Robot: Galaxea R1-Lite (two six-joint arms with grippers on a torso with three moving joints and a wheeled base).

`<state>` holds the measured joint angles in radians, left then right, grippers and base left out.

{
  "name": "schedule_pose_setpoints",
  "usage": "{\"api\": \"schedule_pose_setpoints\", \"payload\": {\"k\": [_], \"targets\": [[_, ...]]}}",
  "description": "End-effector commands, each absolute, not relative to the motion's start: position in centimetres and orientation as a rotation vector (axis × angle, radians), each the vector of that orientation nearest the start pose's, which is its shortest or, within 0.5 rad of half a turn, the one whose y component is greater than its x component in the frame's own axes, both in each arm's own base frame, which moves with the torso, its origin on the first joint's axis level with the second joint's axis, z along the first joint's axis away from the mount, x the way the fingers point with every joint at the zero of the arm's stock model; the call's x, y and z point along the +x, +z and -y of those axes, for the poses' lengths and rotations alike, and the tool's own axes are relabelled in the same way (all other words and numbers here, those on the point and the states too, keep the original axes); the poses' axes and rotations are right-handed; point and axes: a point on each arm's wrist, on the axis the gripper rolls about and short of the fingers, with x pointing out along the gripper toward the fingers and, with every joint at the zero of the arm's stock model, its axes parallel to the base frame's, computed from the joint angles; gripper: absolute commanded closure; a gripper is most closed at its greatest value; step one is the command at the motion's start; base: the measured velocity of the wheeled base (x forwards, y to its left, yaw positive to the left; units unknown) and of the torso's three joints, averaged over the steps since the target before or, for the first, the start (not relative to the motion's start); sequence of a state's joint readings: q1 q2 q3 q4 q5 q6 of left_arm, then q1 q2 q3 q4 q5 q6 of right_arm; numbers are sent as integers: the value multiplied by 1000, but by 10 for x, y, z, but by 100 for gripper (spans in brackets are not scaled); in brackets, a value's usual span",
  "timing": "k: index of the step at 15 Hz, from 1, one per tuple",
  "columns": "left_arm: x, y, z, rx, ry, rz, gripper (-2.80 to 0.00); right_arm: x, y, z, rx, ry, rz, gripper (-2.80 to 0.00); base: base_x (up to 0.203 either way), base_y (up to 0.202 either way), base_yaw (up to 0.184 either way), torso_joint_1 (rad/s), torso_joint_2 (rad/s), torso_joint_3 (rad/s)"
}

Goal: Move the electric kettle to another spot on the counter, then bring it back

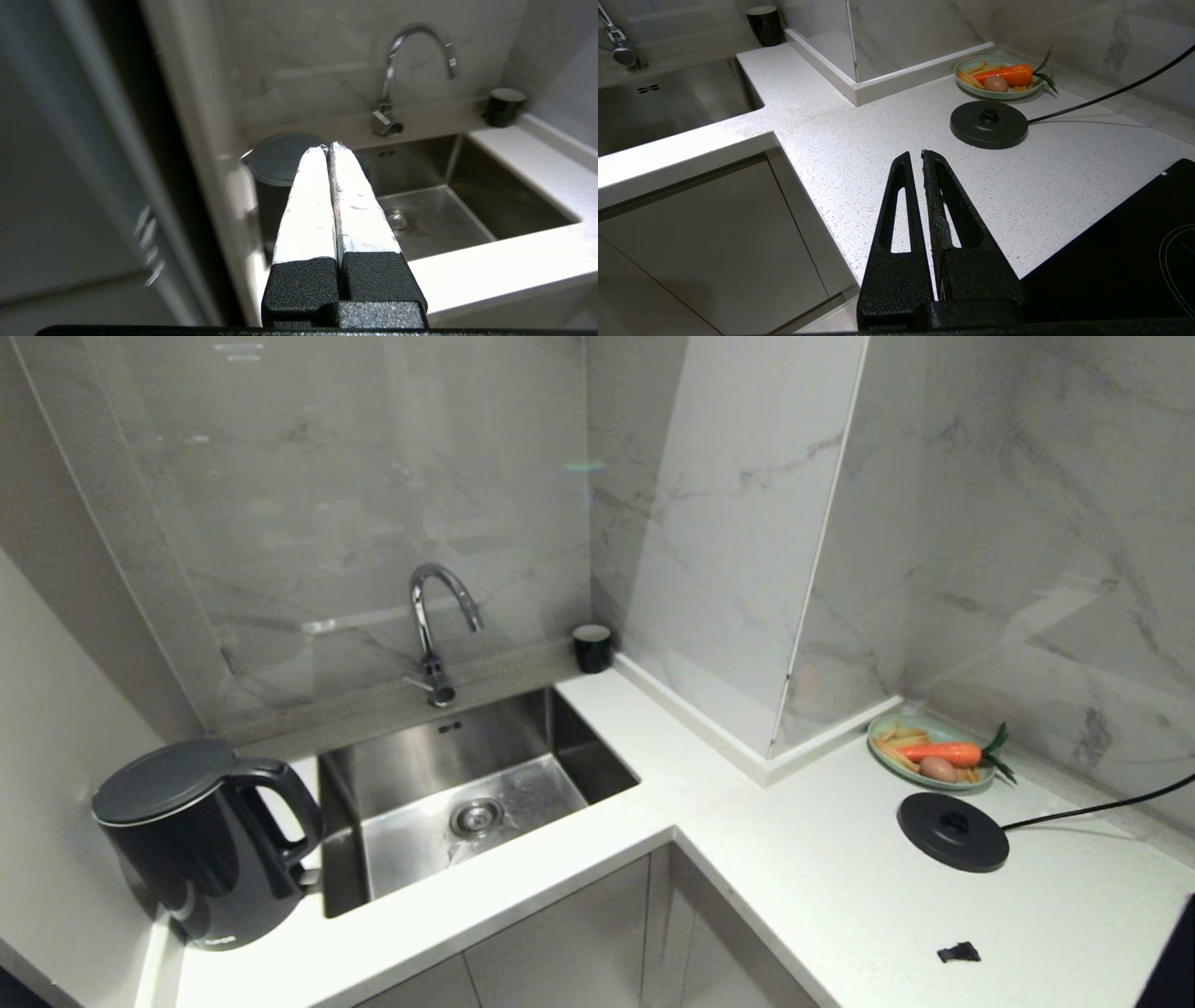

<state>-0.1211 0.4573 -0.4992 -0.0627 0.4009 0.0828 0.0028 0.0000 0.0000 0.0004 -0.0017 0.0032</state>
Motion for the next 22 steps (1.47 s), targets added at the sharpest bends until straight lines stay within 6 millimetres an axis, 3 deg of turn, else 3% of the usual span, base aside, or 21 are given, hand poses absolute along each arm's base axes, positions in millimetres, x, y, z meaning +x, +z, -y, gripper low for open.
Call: {"api": "schedule_pose_setpoints", "payload": {"k": [1, 3, 6, 8, 12, 15, 22], "targets": [[-33, 218, -11, 48, 342, 138, 0, -23, 75, 0, 3, 2, 2, 0, 0, 0, 0, 0, 0, 0], [-52, 204, -8, 58, 295, 184, 0, -23, 75, 0, 3, 2, 2, 0, 0, 0, 0, 0, 0, 0], [-61, 163, -5, 81, 241, 166, 0, -23, 75, 0, 3, 2, 2, 0, 0, 0, 0, 0, 0, 0], [-51, 129, -5, 98, 229, 49, 0, -23, 75, 0, 3, 2, 2, 0, 0, 0, 0, 0, 0, 0], [-34, 86, -4, 104, 170, -102, 0, -23, 75, 0, 3, 2, 2, 0, 0, 0, 0, 0, 0, 0], [-25, 74, 0, 17, -15, -68, 0, -23, 75, 0, 2, 3, 2, 0, 0, 0, 0, 0, 0, 0], [-25, 75, 0, 13, -17, -47, 0, -23, 75, 0, 1, 2, 2, 0, 0, 0, 0, 0, 0, 0]]}}
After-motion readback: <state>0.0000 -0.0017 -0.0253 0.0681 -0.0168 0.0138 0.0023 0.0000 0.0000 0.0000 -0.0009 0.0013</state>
